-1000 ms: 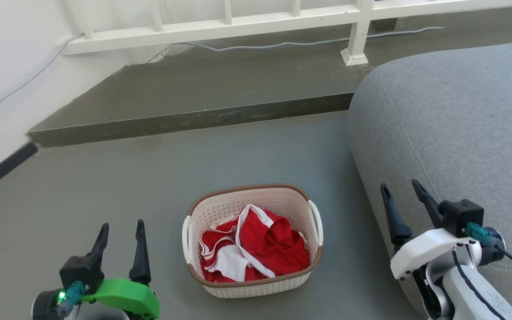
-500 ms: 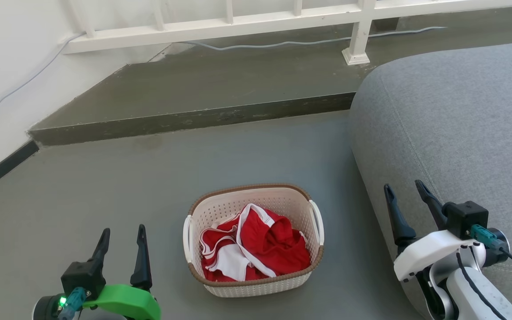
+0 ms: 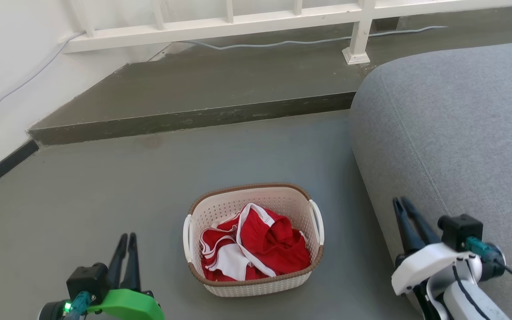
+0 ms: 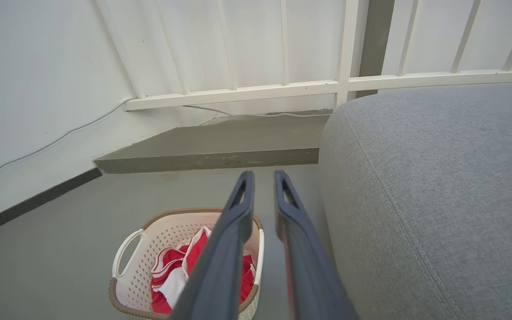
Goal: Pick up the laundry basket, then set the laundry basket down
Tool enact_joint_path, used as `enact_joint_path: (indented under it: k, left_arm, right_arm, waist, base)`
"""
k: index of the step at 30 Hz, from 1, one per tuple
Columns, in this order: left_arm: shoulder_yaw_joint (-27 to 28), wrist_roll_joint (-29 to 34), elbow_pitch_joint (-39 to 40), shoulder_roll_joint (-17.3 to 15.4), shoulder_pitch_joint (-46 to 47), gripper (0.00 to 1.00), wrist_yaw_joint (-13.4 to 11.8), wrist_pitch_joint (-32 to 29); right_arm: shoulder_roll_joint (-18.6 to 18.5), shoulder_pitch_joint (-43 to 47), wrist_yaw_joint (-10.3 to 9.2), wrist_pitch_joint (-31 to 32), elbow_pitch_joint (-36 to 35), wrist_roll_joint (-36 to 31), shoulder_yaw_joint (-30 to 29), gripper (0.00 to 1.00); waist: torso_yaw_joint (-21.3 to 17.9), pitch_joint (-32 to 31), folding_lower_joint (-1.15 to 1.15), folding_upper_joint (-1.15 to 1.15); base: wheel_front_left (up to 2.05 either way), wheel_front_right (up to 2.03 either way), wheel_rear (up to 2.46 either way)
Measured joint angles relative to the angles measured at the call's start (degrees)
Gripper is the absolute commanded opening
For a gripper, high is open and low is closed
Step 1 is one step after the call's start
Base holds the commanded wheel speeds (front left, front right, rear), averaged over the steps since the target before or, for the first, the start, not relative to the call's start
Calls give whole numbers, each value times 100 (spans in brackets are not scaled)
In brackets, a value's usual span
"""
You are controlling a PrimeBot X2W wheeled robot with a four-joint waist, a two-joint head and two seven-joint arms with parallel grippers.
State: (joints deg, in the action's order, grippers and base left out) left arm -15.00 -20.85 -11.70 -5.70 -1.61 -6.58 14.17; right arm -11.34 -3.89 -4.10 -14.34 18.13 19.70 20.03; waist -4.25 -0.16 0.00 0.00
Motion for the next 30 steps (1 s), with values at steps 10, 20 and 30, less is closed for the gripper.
enact_joint_path:
  k: [10,20,30]
  left_arm:
    - [76,-456,-47,76,-77,0,73,-80]
    - [250,-1378,-48,88,-75,0,221,-311]
    - [478,-2120,-67,116,-68,0,364,-536]
  right_arm:
    - [83,131,74,94,30,466,-175,0]
    - [197,125,186,326,1,1371,-445,0]
    - [264,118,308,559,-33,2120,-747,0]
  waist:
    - [41,3,0,0]
    - [83,7,0,0]
    - [129,11,0,0]
  base:
    - [0,0,0]
    - [0,0,0]
    - [0,0,0]
